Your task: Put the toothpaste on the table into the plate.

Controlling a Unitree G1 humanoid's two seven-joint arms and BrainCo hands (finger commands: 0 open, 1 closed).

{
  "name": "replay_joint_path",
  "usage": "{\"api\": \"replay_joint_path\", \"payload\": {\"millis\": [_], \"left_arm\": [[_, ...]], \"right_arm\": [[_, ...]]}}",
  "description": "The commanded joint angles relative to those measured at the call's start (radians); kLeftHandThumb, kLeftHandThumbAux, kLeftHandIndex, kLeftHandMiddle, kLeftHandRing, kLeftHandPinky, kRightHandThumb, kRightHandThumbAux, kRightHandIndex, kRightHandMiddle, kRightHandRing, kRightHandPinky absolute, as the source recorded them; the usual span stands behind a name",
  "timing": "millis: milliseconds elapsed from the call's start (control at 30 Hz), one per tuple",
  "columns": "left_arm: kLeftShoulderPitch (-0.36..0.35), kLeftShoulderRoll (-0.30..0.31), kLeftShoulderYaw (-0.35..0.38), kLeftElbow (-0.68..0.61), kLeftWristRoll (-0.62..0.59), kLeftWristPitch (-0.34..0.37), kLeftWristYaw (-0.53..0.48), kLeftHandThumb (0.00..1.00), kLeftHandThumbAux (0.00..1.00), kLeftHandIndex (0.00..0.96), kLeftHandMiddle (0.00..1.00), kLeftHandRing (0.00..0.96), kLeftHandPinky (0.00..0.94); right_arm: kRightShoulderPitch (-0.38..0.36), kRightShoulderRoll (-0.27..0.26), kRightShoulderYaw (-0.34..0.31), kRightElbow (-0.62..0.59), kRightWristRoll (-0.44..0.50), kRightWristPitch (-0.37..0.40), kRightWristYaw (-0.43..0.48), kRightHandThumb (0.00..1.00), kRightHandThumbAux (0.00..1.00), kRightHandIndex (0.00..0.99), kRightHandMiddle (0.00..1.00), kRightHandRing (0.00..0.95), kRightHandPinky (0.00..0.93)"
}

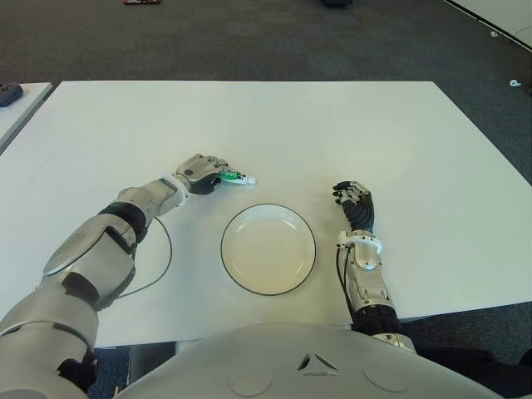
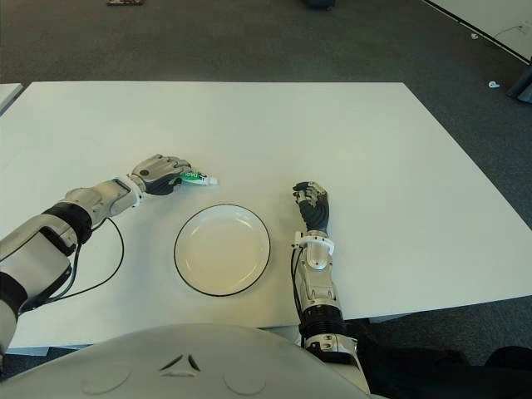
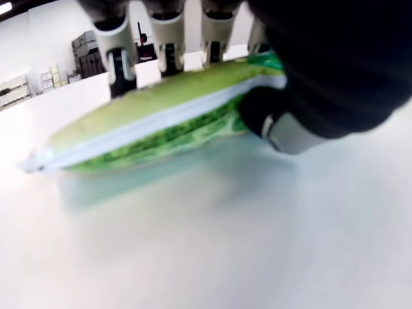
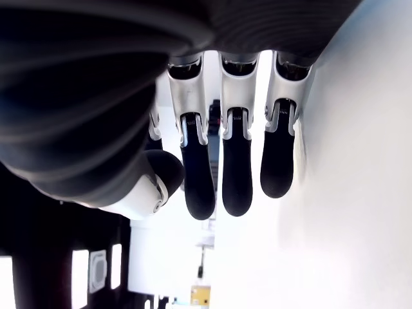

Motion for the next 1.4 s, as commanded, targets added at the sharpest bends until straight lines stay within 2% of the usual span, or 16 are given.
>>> {"api": "replay_joint_path", "payload": {"millis": [33, 433, 967, 1167, 1300, 1400], "left_arm": [[0.079, -0.001, -0.018, 0.028, 0.015, 0.002, -0.047, 0.71, 0.703, 0.434, 0.772, 0.787, 0.822], [0.094, 0.001, 0.045, 0.015, -0.063, 0.004, -0.095, 0.71, 0.709, 0.435, 0.808, 0.827, 0.844], [0.109, 0.007, 0.095, 0.018, -0.094, 0.014, -0.074, 0.713, 0.709, 0.44, 0.822, 0.84, 0.853], [0.112, 0.038, 0.126, -0.018, -0.109, -0.013, -0.077, 0.715, 0.708, 0.441, 0.837, 0.851, 0.858], [0.117, 0.089, 0.176, -0.112, -0.146, -0.045, -0.085, 0.716, 0.707, 0.442, 0.842, 0.854, 0.855], [0.132, 0.106, 0.207, -0.165, -0.157, -0.047, -0.078, 0.716, 0.707, 0.443, 0.843, 0.852, 0.843]], "right_arm": [[0.01, 0.005, -0.001, 0.0, 0.005, 0.03, -0.004, 0.71, 0.732, 0.427, 0.476, 0.461, 0.479], [0.013, 0.007, -0.001, -0.009, 0.008, 0.035, -0.005, 0.709, 0.732, 0.426, 0.475, 0.459, 0.469], [0.013, 0.001, -0.001, -0.014, 0.002, 0.059, -0.016, 0.71, 0.731, 0.427, 0.478, 0.456, 0.468], [0.011, 0.001, -0.002, -0.013, 0.005, 0.06, -0.016, 0.71, 0.731, 0.428, 0.481, 0.456, 0.469], [0.009, 0.001, -0.003, -0.005, 0.009, 0.048, -0.013, 0.711, 0.731, 0.429, 0.483, 0.46, 0.477], [0.007, 0.0, -0.004, 0.002, 0.012, 0.04, -0.011, 0.711, 0.731, 0.429, 0.481, 0.46, 0.477]]}}
